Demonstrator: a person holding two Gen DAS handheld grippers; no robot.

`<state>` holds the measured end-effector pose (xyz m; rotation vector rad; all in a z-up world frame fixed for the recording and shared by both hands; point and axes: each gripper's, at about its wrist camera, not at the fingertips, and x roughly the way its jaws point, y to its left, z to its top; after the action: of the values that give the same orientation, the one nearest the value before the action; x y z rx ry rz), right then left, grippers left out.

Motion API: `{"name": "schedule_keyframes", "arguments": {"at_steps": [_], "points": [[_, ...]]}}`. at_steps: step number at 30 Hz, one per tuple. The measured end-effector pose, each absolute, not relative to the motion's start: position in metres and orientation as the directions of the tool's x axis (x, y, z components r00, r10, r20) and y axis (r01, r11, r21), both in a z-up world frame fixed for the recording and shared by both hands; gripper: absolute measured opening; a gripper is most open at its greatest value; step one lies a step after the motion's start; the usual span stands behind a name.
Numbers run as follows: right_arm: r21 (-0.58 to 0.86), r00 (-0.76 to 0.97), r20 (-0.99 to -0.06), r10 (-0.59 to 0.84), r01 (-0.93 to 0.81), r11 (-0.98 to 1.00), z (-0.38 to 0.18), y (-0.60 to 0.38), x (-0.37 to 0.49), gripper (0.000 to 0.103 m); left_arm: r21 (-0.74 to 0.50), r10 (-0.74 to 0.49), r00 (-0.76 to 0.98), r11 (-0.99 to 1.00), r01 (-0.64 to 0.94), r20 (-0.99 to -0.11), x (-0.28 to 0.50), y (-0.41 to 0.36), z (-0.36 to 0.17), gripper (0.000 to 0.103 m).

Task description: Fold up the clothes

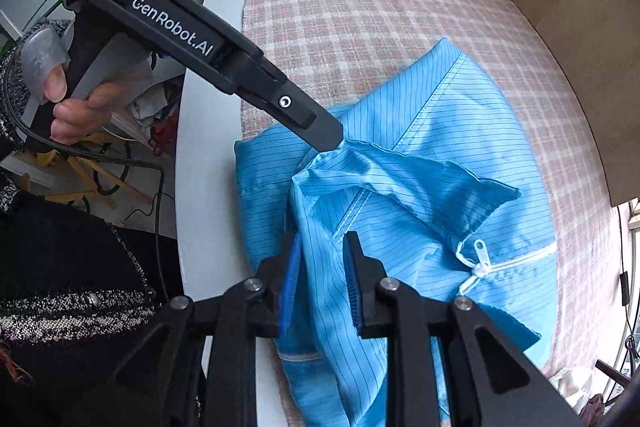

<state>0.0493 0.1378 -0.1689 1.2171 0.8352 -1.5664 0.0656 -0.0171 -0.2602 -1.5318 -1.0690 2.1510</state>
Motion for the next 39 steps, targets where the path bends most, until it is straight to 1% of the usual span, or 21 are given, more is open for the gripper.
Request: {"name": "schedule_keyframes", "arguments": {"at_steps": [5, 7, 8, 9, 14, 22, 25, 29, 32, 34, 36, 37, 38, 39], "points": [[0.078, 0.005, -0.97, -0.242, 0.953, -0.292, -0.187, 0.126, 0.049, 0.022, -0.657, 0.568, -0.374, -0.733, 0.175, -0.733, 0.067, -0.015, -0.264, 0.023], [0.088, 0.016, -0.971, -0.238, 0.952, -0.292, -0.19, 0.125, 0.047, 0.02, -0.643, 0.559, -0.364, -0.747, 0.17, -0.745, 0.066, -0.012, -0.265, 0.023], [0.091, 0.021, -0.972, -0.236, 0.953, -0.29, -0.192, 0.125, 0.046, 0.009, -0.637, 0.555, -0.358, -0.753, 0.167, -0.751, 0.066, -0.011, -0.265, 0.023], [0.082, 0.014, -0.973, -0.231, 0.954, -0.288, -0.192, 0.127, 0.046, 0.004, -0.632, 0.553, -0.353, -0.757, 0.165, -0.755, 0.065, -0.009, -0.265, 0.023], [0.08, -0.019, -0.957, -0.288, 0.942, -0.327, -0.171, 0.146, 0.046, 0.004, -0.66, 0.584, -0.347, -0.734, 0.16, -0.734, 0.059, -0.002, -0.261, 0.023], [0.073, -0.086, -0.934, -0.347, 0.903, -0.422, -0.154, 0.18, 0.042, 0.004, -0.647, 0.584, -0.326, -0.752, 0.125, -0.743, 0.05, 0.018, -0.25, 0.022], [0.113, -0.091, -0.916, -0.391, 0.876, -0.469, -0.149, 0.192, 0.037, 0.004, -0.654, 0.589, -0.347, -0.75, 0.103, -0.73, 0.052, 0.02, -0.245, 0.0], [0.206, -0.087, -0.878, -0.471, 0.819, -0.535, -0.145, 0.209, 0.024, 0.003, -0.704, 0.621, -0.397, -0.703, 0.1, -0.676, 0.056, 0.016, -0.245, 0.001], [0.313, -0.074, -0.834, -0.546, 0.753, -0.58, -0.143, 0.224, 0.016, 0.003, -0.716, 0.602, -0.449, -0.685, 0.134, -0.66, 0.058, 0.006, -0.25, 0.001], [0.362, -0.079, -0.812, -0.578, 0.708, -0.606, -0.143, 0.23, 0.015, 0.003, -0.721, 0.597, -0.455, -0.673, 0.164, -0.661, 0.059, 0.003, -0.257, 0.001], [0.385, -0.063, -0.804, -0.591, 0.702, -0.599, -0.143, 0.229, 0.02, 0.003, -0.72, 0.582, -0.463, -0.664, 0.204, -0.668, 0.063, 0.002, -0.261, 0.005], [0.371, -0.062, -0.811, -0.582, 0.714, -0.594, -0.144, 0.226, 0.023, 0.003, -0.72, 0.58, -0.464, -0.66, 0.214, -0.669, 0.065, 0.002, -0.261, 0.008], [0.348, -0.065, -0.822, -0.566, 0.73, -0.588, -0.144, 0.223, 0.026, 0.003, -0.709, 0.567, -0.465, -0.669, 0.221, -0.68, 0.068, 0.002, -0.26, 0.015], [0.327, -0.064, -0.834, -0.549, 0.743, -0.583, -0.144, 0.22, 0.028, 0.003, -0.698, 0.551, -0.471, -0.678, 0.228, -0.689, 0.071, 0.002, -0.258, 0.019]]}}
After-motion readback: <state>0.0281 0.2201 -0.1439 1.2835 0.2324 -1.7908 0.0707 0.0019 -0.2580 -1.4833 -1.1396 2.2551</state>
